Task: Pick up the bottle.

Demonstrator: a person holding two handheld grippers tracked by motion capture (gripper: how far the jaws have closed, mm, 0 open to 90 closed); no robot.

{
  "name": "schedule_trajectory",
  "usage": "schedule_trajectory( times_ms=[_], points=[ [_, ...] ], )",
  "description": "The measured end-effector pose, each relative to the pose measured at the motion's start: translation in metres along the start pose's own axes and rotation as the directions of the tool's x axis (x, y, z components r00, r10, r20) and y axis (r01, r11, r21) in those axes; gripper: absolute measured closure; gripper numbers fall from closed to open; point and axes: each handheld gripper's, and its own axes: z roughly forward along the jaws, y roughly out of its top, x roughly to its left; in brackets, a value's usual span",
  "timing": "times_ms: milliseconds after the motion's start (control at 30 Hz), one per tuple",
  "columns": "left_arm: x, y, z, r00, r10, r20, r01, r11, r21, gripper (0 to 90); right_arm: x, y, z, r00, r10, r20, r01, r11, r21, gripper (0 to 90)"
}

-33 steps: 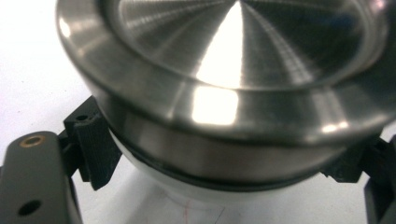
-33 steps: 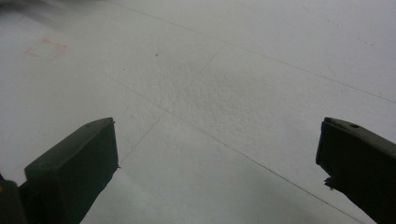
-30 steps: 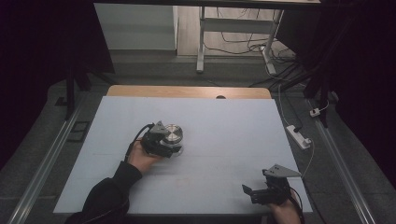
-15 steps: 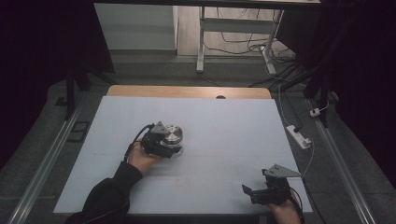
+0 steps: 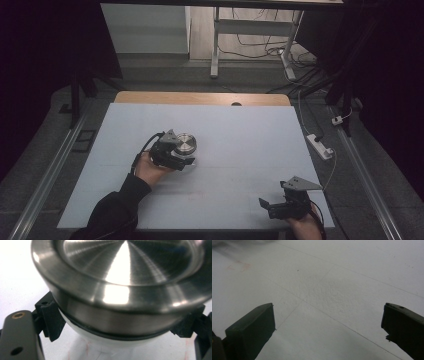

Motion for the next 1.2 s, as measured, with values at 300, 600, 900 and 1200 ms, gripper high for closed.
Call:
schedule_trajectory(
  times_ms=[300, 600, 900, 1200],
  points=[
    [-0.007, 0.005, -0.011, 0.9997, 0.019, 0.012, -0.019, 0.9998, -0.01, 16.0, 0.0, 0.0, 0.0, 1.0, -0.004, 0.0, 0.004, 1.0, 0.002, 0.0],
    [-0.017, 0.011, -0.018, 0.9985, 0.045, 0.031, -0.045, 0.9989, -0.014, 16.0, 0.0, 0.0, 0.0, 1.0, -0.006, 0.0, 0.006, 1.0, 0.003, 0.0],
    [-0.029, 0.017, -0.022, 0.9952, 0.077, 0.06, -0.076, 0.997, -0.015, 16.0, 0.001, 0.0, 0.0, 1.0, -0.009, -0.003, 0.009, 1.0, 0.003, 0.0],
    [-0.042, 0.022, -0.025, 0.9899, 0.105, 0.096, -0.104, 0.9945, -0.017, 16.0, 0.001, 0.0, 0.0, 0.9999, -0.011, -0.004, 0.011, 1.0, 0.002, 0.0]
  ],
)
